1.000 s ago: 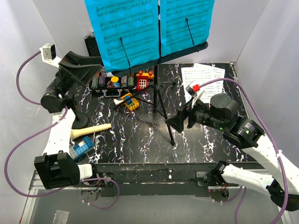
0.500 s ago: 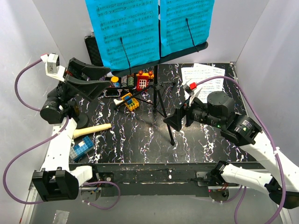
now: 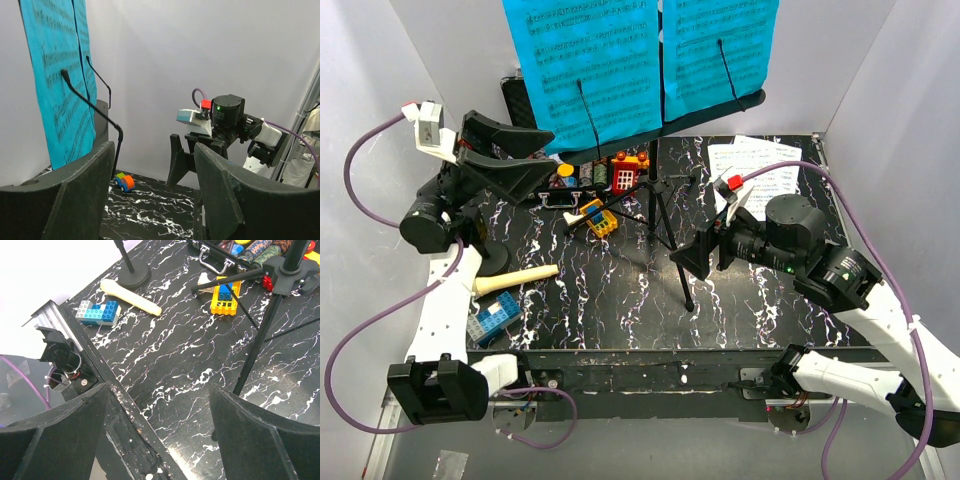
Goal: Pack up the instrument practice props
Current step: Pick up the sheet music from the music stand.
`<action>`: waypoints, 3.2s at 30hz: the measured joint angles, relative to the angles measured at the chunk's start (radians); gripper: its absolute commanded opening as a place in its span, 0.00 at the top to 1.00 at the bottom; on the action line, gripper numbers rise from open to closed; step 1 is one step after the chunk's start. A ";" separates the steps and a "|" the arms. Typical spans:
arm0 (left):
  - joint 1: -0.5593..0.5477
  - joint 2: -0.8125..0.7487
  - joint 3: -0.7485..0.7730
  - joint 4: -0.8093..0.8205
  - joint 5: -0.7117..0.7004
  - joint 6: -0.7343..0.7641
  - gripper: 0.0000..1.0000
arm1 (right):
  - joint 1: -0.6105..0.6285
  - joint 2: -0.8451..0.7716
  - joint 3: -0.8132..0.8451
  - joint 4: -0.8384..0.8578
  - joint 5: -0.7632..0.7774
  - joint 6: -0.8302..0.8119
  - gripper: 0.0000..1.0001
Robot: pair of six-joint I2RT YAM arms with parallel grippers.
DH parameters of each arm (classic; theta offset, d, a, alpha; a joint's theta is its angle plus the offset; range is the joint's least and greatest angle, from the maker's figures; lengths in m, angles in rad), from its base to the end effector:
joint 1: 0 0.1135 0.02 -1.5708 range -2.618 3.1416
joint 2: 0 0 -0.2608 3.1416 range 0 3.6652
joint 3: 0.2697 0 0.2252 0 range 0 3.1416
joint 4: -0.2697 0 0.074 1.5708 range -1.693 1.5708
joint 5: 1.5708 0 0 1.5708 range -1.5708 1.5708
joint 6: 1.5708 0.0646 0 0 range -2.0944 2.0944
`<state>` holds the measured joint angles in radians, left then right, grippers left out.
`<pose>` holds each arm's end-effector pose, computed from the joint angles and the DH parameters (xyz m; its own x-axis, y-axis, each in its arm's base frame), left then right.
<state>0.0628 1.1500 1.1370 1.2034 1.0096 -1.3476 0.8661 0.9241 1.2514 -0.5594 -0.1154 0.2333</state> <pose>0.1746 -0.0438 0.5094 -0.0682 -0.5243 -0.8488 0.9658 0.1788 -0.1881 0.1132 0.1447 0.4165 -0.3367 -0.0414 -0.9407 -0.7724 0.5835 0.2508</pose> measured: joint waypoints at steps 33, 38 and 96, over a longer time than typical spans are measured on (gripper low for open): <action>0.068 0.084 0.077 -0.092 -0.142 0.046 0.18 | 0.000 0.010 0.005 0.001 0.000 -0.005 0.12; 0.030 0.066 0.069 -0.162 -0.106 0.099 0.28 | 0.000 0.027 0.005 0.001 -0.001 -0.002 0.12; -0.006 0.031 0.080 -0.435 -0.052 0.280 0.99 | 0.036 0.615 0.840 0.174 0.061 -0.028 0.08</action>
<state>0.0563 1.1809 1.2171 0.7689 0.9573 -1.0676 0.9024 1.5391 2.0911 -0.3851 -0.0547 0.2050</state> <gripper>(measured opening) 0.052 0.932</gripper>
